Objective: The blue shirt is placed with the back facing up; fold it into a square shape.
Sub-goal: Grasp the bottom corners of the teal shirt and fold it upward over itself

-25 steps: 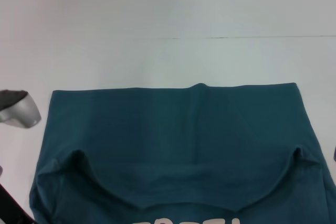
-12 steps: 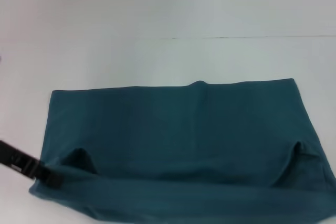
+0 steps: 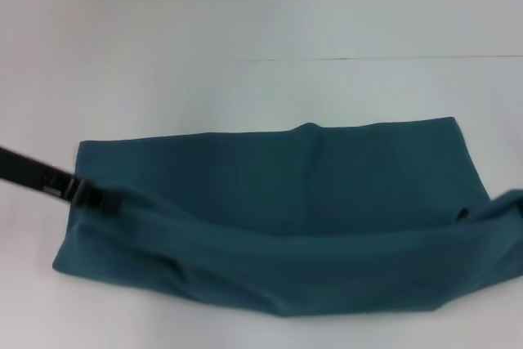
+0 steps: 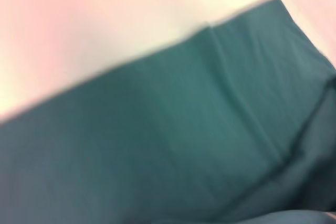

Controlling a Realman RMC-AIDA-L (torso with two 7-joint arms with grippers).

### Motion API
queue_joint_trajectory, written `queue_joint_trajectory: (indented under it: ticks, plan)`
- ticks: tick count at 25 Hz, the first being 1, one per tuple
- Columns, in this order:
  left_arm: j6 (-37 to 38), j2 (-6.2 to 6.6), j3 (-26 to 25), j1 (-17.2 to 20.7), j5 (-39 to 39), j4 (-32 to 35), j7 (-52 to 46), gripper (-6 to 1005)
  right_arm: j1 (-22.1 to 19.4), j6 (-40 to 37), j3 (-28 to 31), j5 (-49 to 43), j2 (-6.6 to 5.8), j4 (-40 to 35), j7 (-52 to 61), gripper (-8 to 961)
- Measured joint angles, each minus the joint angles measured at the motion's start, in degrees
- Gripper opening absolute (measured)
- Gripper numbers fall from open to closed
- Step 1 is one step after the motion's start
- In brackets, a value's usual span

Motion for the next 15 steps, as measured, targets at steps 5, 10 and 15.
queue_joint_trajectory:
  ticks: [5,10,15]
  plan:
    - [-8.7,-0.18,0.4,-1.0,-0.1,-0.9,-1.1,53,1.2,6.3,-0.9,0.0,0.31,1.4,3.8,65]
    - [-15.5,-0.18,1.7,-1.6,0.8,-2.3,-2.0,53,2.0,14.9,-2.7,-0.6,0.30,4.4,7.3,66]
    - [-21.8,-0.15,4.0,-1.0,1.4,-4.5,-2.8,54,2.1,24.1,-6.7,-0.7,0.59,7.9,10.5,67]
